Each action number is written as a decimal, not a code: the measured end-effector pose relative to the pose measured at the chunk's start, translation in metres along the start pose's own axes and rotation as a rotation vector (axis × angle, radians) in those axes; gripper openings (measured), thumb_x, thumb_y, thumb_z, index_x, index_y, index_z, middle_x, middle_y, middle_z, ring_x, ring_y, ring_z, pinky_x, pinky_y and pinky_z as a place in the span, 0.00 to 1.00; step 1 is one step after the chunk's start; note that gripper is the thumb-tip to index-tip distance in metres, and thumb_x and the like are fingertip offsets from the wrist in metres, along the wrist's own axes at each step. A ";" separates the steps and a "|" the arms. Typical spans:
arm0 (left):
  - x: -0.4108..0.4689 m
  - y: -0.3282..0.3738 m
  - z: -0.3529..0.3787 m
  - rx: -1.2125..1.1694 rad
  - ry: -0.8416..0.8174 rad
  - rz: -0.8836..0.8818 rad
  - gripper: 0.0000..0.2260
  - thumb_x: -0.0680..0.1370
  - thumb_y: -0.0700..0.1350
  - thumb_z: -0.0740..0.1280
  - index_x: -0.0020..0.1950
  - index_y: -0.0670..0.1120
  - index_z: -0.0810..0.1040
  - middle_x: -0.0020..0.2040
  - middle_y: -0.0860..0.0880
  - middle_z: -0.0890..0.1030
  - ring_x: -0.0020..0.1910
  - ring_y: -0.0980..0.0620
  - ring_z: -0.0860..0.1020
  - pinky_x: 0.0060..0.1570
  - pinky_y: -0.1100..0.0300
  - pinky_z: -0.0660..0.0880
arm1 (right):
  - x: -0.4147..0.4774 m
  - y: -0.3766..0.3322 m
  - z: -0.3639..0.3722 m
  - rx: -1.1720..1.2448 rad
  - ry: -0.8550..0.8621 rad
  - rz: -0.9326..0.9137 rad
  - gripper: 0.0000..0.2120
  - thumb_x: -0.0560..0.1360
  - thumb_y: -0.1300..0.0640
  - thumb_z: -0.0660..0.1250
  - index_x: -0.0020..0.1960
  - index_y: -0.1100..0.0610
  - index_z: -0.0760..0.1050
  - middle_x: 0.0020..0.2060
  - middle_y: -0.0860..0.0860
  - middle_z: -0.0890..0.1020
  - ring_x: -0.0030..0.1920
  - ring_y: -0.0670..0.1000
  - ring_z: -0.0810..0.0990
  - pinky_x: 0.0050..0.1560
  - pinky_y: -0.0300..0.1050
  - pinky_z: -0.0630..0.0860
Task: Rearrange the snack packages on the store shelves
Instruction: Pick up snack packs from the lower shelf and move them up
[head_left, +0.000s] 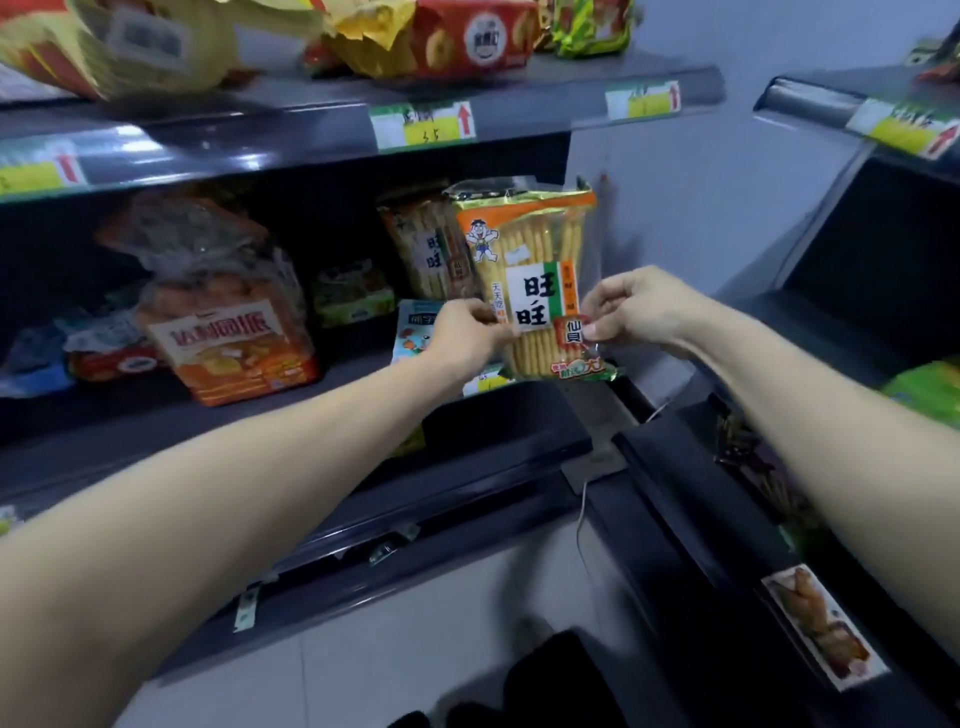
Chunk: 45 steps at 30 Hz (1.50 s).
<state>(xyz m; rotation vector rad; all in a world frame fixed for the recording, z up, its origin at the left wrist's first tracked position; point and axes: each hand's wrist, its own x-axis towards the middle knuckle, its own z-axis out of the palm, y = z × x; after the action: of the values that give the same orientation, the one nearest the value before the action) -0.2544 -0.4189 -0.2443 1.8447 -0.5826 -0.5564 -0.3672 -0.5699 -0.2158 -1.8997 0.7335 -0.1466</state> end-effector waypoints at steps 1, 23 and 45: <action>0.009 -0.008 0.001 -0.033 0.003 -0.038 0.08 0.74 0.38 0.70 0.51 0.37 0.78 0.42 0.47 0.78 0.36 0.54 0.75 0.28 0.73 0.70 | 0.011 0.008 0.005 0.016 -0.003 0.012 0.12 0.71 0.75 0.66 0.37 0.60 0.74 0.31 0.55 0.76 0.30 0.51 0.77 0.30 0.37 0.80; 0.179 -0.072 0.004 -0.167 0.232 -0.357 0.15 0.77 0.35 0.66 0.63 0.36 0.73 0.52 0.43 0.78 0.52 0.45 0.76 0.61 0.50 0.73 | 0.259 0.059 0.065 0.031 -0.107 -0.020 0.14 0.71 0.73 0.68 0.37 0.55 0.73 0.43 0.58 0.80 0.47 0.60 0.81 0.53 0.62 0.79; 0.212 -0.086 -0.012 -0.038 0.391 -0.294 0.18 0.78 0.35 0.63 0.68 0.38 0.70 0.61 0.40 0.77 0.54 0.47 0.76 0.36 0.74 0.72 | 0.304 0.037 0.099 -0.042 -0.115 -0.066 0.11 0.73 0.68 0.65 0.51 0.55 0.78 0.49 0.55 0.81 0.53 0.55 0.80 0.55 0.48 0.79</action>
<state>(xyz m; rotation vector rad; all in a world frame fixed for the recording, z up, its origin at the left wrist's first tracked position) -0.0721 -0.5174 -0.3423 1.9481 -0.0389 -0.3771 -0.0965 -0.6688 -0.3594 -1.9563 0.6014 -0.0632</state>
